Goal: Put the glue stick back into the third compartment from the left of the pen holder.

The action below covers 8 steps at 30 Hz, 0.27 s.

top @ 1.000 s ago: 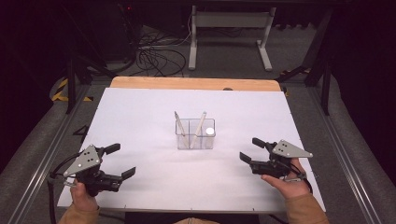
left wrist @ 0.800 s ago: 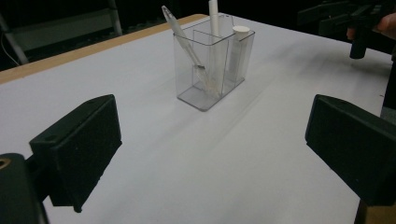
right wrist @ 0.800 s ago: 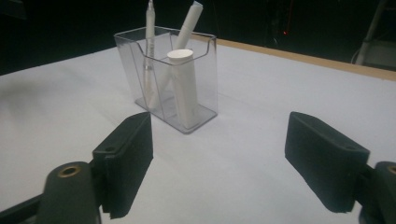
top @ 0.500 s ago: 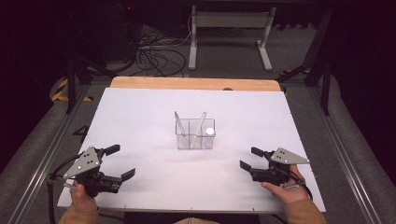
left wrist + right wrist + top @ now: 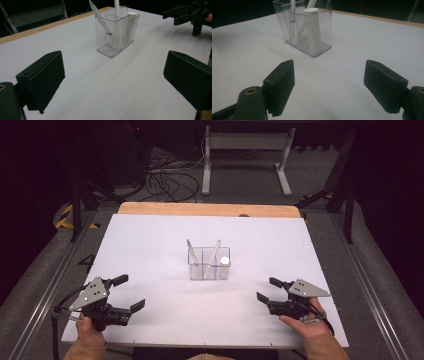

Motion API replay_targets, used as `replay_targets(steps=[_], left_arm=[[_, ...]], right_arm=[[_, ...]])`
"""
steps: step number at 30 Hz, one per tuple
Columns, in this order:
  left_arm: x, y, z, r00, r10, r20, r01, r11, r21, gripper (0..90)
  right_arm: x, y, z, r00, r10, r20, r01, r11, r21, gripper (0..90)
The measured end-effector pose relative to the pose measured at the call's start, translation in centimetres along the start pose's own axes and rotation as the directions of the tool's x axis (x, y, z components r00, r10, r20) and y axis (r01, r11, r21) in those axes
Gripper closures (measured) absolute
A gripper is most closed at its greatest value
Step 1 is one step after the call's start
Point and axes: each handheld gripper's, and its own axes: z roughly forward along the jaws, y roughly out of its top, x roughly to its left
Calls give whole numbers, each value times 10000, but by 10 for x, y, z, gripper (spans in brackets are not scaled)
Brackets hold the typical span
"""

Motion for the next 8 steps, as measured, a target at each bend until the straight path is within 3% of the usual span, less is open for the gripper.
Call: replay_targets(steps=[8], left_arm=[[3, -1, -1, 9996, -196, 186, 199, 9996, -181, 42]], right_arm=[[-1, 3, -2, 10000, 90, -24, -90, 9999, -74, 266]])
